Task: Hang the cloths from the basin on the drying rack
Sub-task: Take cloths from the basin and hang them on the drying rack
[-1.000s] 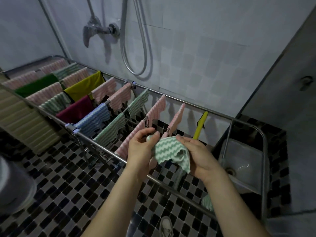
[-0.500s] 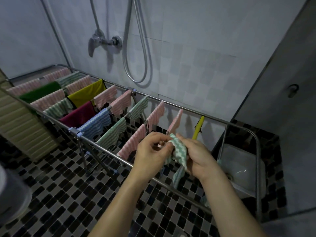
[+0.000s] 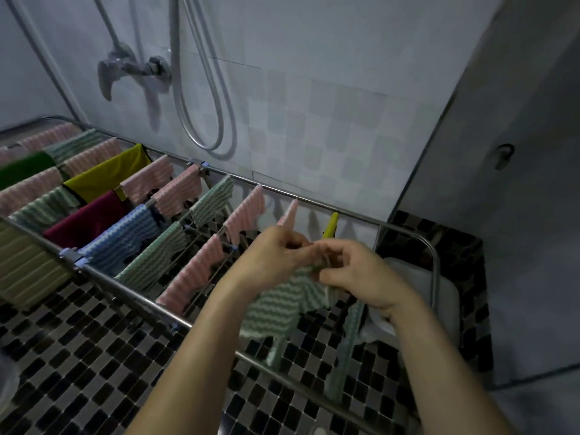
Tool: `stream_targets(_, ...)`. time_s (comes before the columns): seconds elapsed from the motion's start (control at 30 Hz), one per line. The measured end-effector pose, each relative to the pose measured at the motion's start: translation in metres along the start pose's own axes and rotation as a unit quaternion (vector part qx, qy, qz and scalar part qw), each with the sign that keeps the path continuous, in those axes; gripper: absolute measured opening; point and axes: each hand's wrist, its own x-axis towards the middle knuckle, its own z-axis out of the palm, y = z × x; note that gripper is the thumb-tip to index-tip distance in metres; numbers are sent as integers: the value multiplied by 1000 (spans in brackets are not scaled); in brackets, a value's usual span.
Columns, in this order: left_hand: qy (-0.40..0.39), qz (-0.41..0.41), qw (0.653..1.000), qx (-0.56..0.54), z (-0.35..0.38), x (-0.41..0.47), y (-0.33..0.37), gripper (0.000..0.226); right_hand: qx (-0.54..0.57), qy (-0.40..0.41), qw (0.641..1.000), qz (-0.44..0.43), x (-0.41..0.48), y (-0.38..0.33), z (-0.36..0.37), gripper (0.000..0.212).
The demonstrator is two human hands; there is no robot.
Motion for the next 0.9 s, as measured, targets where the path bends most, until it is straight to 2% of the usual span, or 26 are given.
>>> stream_targets(0.13, -41, 5, 999, -1, 11, 29, 0, 26, 3, 21, 999, 46, -2, 20, -43, 26)
stream_targets(0.2, -75, 3, 997, 24, 13, 45, -6, 21, 24, 41, 997, 59, -5, 28, -67, 19)
stream_targets(0.3, -115, 6, 991, 73, 16, 65, -10, 27, 66, 86, 991, 79, -6, 39, -103, 13)
stream_targets(0.37, -108, 1, 988, 107, 22, 79, -14, 27, 86, 111, 986, 95, -6, 47, -123, 11)
stream_targets(0.5, -36, -29, 989, 143, 38, 102, -26, 12, 65, 173, 976, 113, 1, 73, -151, 17)
stream_targets(0.6, 36, -41, 982, 182, 61, 124, -21, 29, 100, 212, 966, 105, 13, 88, -168, 20)
stream_targets(0.7, 128, -10, 969, 210, 78, 146, -10, 37, 125, 265, 954, 69, 27, 91, -185, 22)
stream_targets(0.8, 195, 45, 974, 109, 84, 161, 12, 26, 140, 322, 936, 2, 36, 82, -201, 23)
stream_targets(0.9, 196, 69, 977, -50, 91, 161, 23, 16, 156, 355, 921, -43, 31, 76, -206, 25)
